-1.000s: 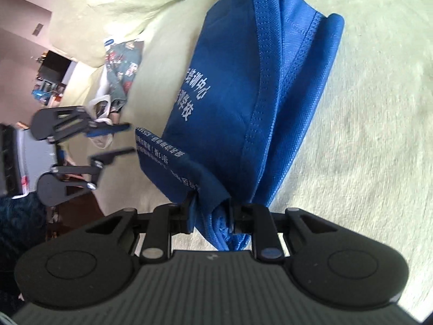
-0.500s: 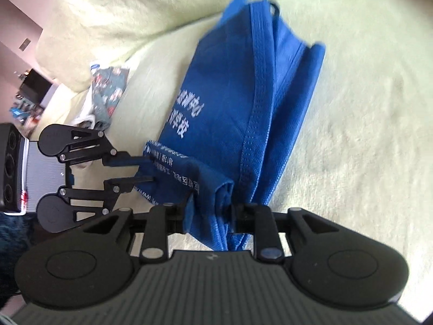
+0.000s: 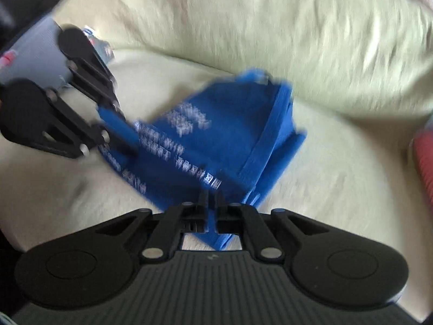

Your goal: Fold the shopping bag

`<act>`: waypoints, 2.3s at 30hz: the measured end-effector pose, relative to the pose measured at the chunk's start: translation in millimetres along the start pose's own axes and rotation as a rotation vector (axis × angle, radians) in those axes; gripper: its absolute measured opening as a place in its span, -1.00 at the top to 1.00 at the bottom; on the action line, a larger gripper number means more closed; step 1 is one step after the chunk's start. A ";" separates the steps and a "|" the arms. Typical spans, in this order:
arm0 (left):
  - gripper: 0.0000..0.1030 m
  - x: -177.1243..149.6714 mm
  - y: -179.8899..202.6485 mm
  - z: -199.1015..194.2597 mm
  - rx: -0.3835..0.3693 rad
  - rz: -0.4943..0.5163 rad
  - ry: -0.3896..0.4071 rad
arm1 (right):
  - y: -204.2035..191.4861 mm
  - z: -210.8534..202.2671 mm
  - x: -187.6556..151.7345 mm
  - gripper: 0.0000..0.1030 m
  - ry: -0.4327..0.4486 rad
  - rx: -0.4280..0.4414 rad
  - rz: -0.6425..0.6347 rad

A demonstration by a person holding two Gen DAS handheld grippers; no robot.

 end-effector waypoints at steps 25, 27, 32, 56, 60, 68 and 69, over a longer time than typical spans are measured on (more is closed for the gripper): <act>0.34 -53.9 58.3 35.7 0.374 0.924 -0.094 | 14.7 9.1 2.4 1.00 -0.010 0.110 -0.003; 0.42 -48.7 50.7 35.2 0.320 0.858 -0.089 | 15.2 9.5 3.9 1.00 -0.010 0.117 -0.012; 0.49 -30.1 22.5 28.1 0.134 0.688 -0.102 | 11.9 6.4 6.4 0.94 0.020 0.114 -0.094; 0.49 -15.1 5.1 27.7 0.048 0.571 -0.100 | -4.4 7.4 -19.4 0.38 0.276 0.105 -0.698; 0.52 -10.7 5.8 21.6 0.017 0.516 -0.103 | -2.6 3.9 -16.6 0.52 0.223 0.141 -0.636; 0.45 -10.4 61.6 -11.8 -0.127 0.555 -0.140 | 3.4 -46.8 -41.0 0.52 0.106 0.262 -0.551; 0.45 -11.4 73.0 -17.6 -0.148 0.549 -0.140 | 3.1 -53.6 -45.4 0.52 0.095 0.271 -0.543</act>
Point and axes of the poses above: each gripper's, at about its wrist camera, not at the fingertips, and z roughly the way its jaws point, y to its right, x to its top, the point moved 3 cm from there along z, roughly the way its jaws point, and after that the axes turned 7 degrees about -x, right-handed, at the moved point
